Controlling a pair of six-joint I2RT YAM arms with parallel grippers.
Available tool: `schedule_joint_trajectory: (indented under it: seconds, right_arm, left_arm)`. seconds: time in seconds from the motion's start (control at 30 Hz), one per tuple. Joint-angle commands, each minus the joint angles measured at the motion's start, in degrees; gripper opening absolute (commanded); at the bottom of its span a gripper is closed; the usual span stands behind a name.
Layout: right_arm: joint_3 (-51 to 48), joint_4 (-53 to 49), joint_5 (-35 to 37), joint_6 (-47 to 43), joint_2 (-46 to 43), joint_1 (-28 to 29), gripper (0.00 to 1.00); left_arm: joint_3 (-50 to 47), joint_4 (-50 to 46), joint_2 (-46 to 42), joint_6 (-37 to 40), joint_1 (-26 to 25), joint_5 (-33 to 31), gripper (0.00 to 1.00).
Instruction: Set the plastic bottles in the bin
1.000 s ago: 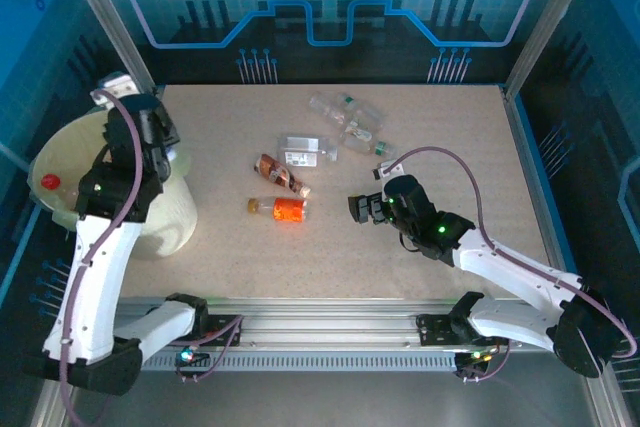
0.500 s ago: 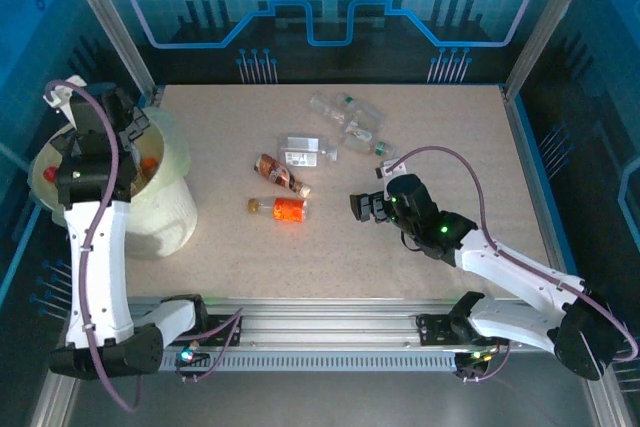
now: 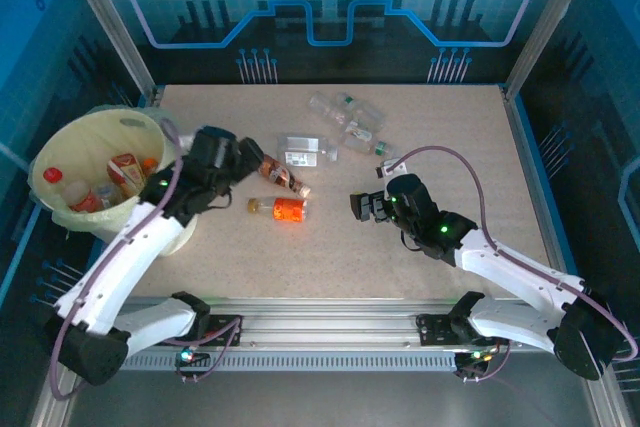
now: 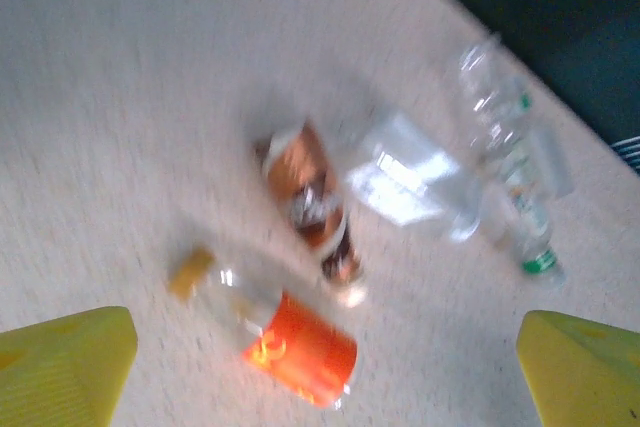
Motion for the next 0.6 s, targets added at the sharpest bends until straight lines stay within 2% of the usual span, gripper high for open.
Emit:
schedule_joint_trajectory:
  seconds: [0.0,0.3,0.57]
  right_arm:
    - [1.0,-0.8,-0.1,1.3,0.0,-1.0,1.0]
    - [0.6,-1.2,0.4,2.2,-0.4,-1.1,1.0]
    - [0.9,-2.4,1.0,2.1,-0.8,-1.3,1.0]
  left_arm:
    - [-4.8,5.2,2.6,-16.2,-1.4,6.4,0.99]
    - [-9.2,8.0,11.7,-26.9,-3.4,10.4,0.99]
    - [-5.2,7.4,22.6,-28.3,-4.8,16.4,0.99]
